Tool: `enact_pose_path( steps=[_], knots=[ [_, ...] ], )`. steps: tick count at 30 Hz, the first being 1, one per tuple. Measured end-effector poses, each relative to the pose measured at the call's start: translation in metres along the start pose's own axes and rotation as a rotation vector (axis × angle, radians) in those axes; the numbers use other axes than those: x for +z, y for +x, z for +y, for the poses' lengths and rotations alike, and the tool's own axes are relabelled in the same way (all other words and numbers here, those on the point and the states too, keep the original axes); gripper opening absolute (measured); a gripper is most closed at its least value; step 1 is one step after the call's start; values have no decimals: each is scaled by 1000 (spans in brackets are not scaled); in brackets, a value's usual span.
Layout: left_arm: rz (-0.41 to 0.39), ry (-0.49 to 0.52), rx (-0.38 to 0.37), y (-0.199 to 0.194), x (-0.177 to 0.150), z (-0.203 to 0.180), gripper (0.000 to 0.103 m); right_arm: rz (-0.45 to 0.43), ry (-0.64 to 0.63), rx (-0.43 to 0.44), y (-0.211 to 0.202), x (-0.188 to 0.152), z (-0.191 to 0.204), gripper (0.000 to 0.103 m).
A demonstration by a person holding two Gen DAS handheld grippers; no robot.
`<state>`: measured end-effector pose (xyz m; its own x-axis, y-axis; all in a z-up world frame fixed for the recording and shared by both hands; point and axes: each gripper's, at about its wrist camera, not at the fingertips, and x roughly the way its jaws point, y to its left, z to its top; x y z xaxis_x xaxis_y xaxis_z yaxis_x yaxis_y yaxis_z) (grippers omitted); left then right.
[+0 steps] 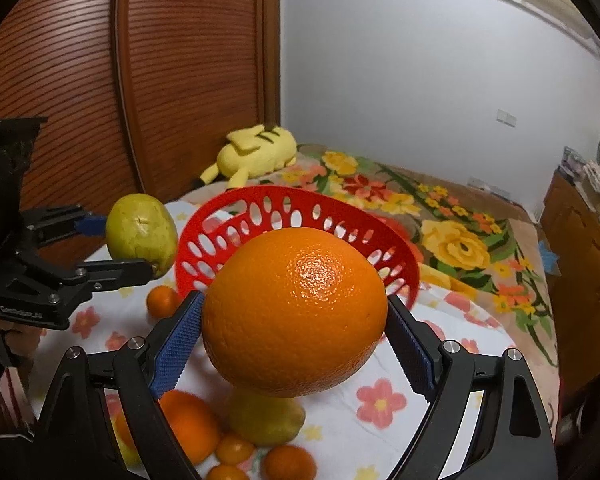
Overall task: Organize fruits
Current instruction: 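Lift the pomelo and orange and carry both over the red basket, then open both tools to drop the pomelo and orange into the basket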
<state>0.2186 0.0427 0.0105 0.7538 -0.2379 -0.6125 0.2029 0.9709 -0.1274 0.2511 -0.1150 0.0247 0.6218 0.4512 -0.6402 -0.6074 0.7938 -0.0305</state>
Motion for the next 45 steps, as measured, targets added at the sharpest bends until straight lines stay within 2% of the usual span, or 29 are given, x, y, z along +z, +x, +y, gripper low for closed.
enact_pose_path(
  steps=[10,24,34,39,45],
  knots=[
    [38,14,-7,32,6,7,68,159,-83,18,63,7,-9,90],
    [44,30,16,47,6,12,68,339,-167,34,108,-1,-6,90],
    [51,38,20,49,8,13,68,356,-185,0,115,0,-6,91],
    [60,40,15,51,10,10,68,291,-162,-6,100,11,-8,93],
    [86,47,8,58,8,1,69,239,-133,-16,76,9,-16,93]
  ],
)
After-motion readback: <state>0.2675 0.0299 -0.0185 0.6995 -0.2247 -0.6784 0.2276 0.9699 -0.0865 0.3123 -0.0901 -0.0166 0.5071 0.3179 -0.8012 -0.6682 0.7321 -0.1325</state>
